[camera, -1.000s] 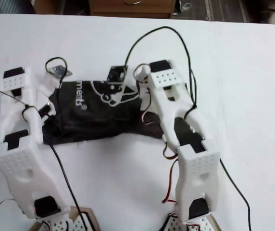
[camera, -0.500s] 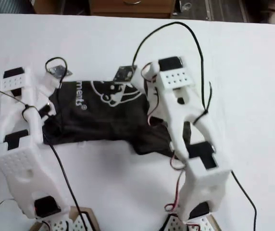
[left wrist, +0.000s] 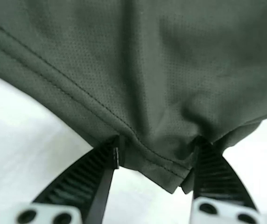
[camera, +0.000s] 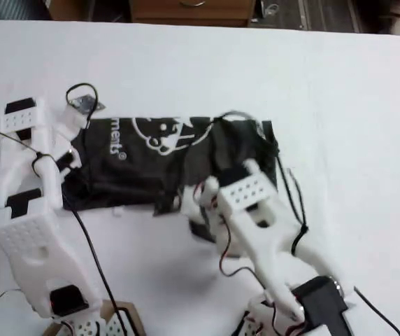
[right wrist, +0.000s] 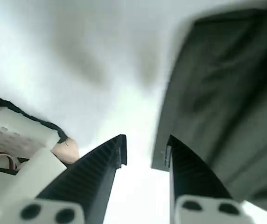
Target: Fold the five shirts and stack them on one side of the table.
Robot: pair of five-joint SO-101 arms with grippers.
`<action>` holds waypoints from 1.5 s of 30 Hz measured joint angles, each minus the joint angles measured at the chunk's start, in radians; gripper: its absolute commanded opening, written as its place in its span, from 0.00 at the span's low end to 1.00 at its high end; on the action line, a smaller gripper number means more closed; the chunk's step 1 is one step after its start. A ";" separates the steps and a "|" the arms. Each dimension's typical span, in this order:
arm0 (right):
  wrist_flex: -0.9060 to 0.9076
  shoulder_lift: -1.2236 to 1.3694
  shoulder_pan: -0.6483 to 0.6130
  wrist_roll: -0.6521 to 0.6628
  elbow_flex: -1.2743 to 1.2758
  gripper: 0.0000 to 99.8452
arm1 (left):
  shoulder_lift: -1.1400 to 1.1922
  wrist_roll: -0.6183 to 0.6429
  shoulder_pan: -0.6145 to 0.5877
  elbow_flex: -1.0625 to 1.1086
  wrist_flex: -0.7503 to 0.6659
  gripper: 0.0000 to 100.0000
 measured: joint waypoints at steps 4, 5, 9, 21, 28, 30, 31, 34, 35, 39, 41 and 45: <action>-0.087 -0.003 -0.043 0.000 0.066 0.15 | 0.000 0.000 0.000 0.000 0.000 0.26; -0.103 -0.003 -0.055 0.000 0.077 0.15 | 0.000 0.000 0.000 0.000 0.000 0.26; -0.164 -0.003 -0.054 0.000 0.092 0.15 | 0.000 0.000 0.000 0.000 0.000 0.26; -0.305 0.180 0.011 0.000 0.078 0.15 | 0.000 0.000 0.000 0.000 0.000 0.26; -0.304 0.215 0.011 0.000 0.040 0.15 | 0.000 0.000 0.000 0.000 0.000 0.26; -0.304 0.215 0.011 -0.005 0.037 0.15 | 0.000 0.000 0.000 0.000 0.000 0.26; -0.304 0.215 0.012 -0.017 0.037 0.16 | 0.000 0.000 0.000 0.000 0.000 0.26; -0.302 0.215 0.009 -0.049 0.037 0.24 | 0.000 0.000 0.000 0.000 0.000 0.26; -0.301 0.215 0.008 -0.054 0.037 0.27 | 0.000 0.000 0.000 0.000 0.000 0.26; -0.281 0.218 0.005 -0.060 0.038 0.27 | 0.000 0.000 0.000 0.000 0.000 0.26; -0.281 0.218 0.005 -0.060 0.038 0.25 | 0.000 0.000 0.000 0.000 0.000 0.26; -0.282 0.218 0.005 -0.060 0.037 0.22 | 0.000 0.000 0.000 0.000 0.000 0.26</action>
